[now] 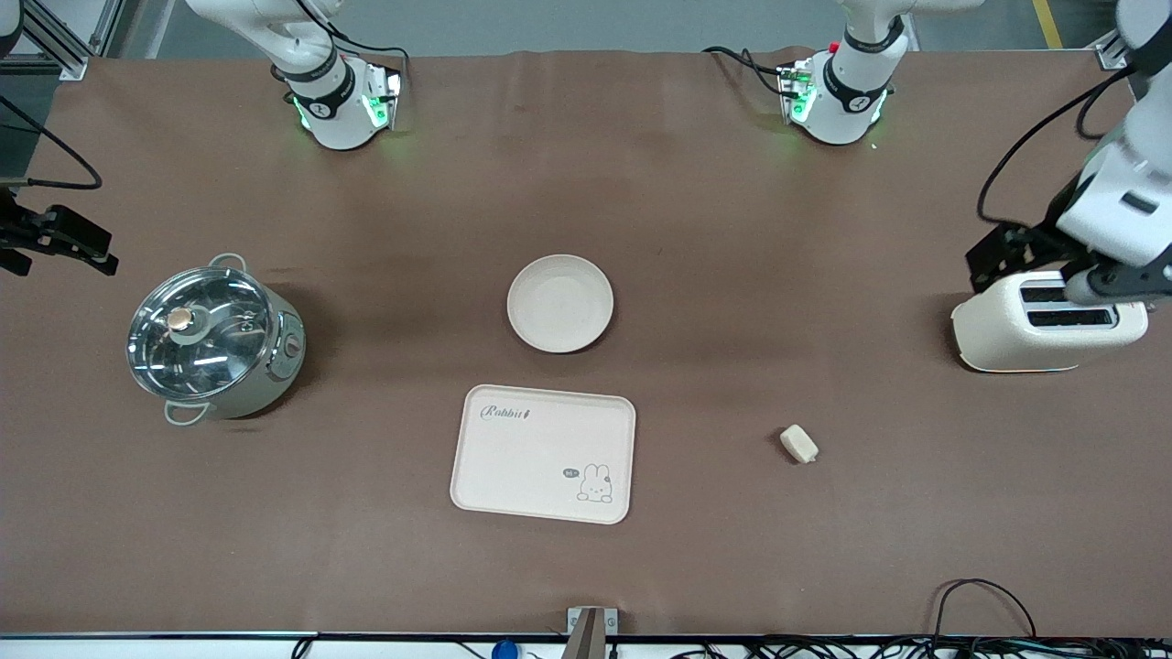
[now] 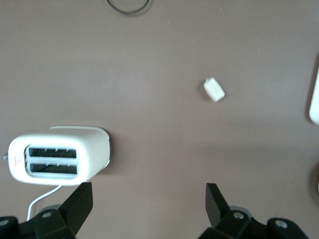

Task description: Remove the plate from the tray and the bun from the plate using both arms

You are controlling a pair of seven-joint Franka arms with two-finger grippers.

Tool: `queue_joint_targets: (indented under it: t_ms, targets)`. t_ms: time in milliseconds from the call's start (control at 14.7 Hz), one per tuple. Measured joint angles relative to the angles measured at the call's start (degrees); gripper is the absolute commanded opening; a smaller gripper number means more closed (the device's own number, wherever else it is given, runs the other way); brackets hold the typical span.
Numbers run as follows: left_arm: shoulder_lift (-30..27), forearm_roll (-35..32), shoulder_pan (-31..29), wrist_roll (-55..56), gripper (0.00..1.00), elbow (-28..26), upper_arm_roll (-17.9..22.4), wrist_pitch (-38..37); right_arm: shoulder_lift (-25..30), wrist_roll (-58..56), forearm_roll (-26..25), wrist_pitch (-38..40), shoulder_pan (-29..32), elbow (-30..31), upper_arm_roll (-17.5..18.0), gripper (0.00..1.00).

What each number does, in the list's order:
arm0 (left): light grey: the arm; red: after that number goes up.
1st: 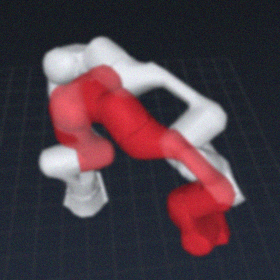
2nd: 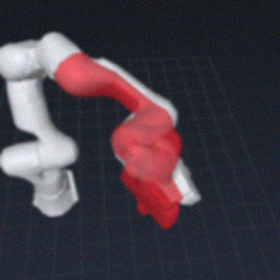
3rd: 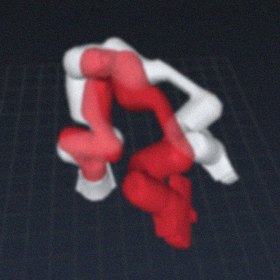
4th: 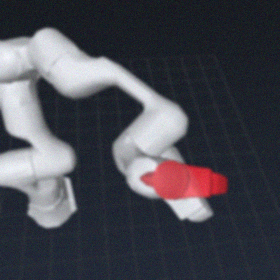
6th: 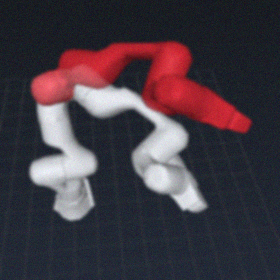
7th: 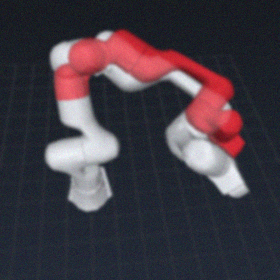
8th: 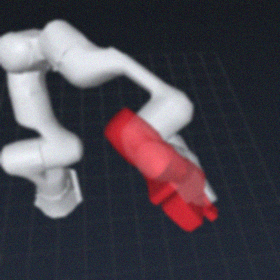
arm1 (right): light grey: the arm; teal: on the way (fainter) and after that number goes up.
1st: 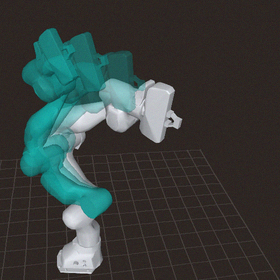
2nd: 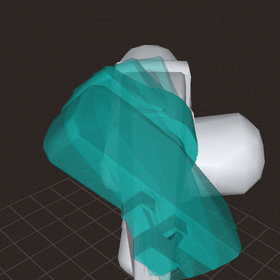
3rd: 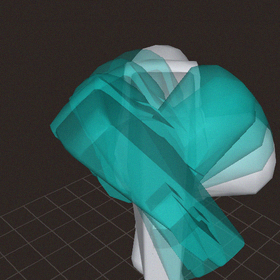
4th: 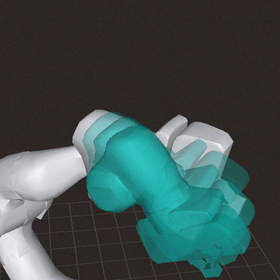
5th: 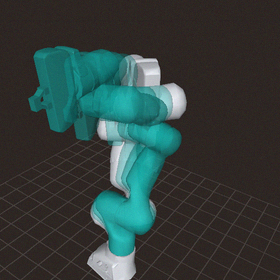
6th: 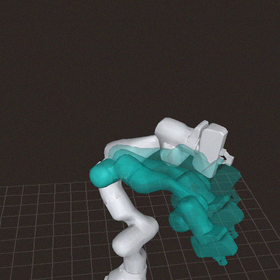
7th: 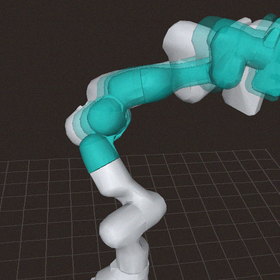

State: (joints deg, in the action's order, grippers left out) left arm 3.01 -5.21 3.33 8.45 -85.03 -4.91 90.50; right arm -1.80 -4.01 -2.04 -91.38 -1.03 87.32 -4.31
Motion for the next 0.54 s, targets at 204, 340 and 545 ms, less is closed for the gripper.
queue_joint_targets:
  t_ms: [204, 340, 545]
  targets:
    - [-5.19, 1.85, -0.22, -0.68, 1.0, -5.49, -0.05, -1.28, 0.0, 0.0, 0.03, 0.03, -0.08, 0.0, 0.18, 1.0]
    - [-8.92, 2.68, -0.09, -0.68, 1.0, -9.77, -0.62, -1.37, 0.02, 0.0, 0.05, 0.08, -0.15, -0.01, 0.58, 1.0]
    - [-10.88, 2.72, 0.06, -0.68, 1.0, -11.2, -1.24, -1.54, 0.03, 0.0, 0.06, 0.33, -0.61, -0.01, 0.97, 1.0]
